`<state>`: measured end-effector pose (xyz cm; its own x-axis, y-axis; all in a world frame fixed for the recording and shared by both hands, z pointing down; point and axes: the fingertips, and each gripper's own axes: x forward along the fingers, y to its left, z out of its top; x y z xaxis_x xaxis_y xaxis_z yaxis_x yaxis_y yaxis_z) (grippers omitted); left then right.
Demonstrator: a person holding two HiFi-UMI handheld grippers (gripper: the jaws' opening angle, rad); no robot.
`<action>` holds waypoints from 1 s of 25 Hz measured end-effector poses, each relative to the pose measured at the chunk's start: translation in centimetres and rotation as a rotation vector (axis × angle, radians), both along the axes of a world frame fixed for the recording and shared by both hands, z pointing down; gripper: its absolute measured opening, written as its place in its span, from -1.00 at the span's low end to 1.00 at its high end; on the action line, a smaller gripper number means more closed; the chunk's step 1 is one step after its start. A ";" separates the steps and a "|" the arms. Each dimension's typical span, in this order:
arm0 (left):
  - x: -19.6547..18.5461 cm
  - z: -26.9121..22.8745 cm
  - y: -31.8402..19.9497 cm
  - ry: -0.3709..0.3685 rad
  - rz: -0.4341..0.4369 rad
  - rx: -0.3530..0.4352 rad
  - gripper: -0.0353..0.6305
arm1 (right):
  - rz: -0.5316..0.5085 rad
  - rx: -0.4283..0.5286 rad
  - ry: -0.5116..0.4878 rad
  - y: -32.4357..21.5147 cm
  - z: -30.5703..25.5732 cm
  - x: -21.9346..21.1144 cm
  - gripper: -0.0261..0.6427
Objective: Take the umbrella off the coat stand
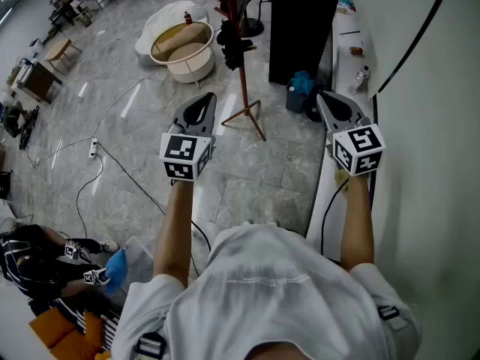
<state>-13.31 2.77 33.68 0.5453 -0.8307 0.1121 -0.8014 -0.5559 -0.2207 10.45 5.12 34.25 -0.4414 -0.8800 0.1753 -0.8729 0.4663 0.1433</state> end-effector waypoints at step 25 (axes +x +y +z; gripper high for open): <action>-0.3 4.1 -15.6 0.055 -0.114 -0.064 -0.84 | -0.041 -0.046 -0.003 -15.7 3.7 2.7 -0.85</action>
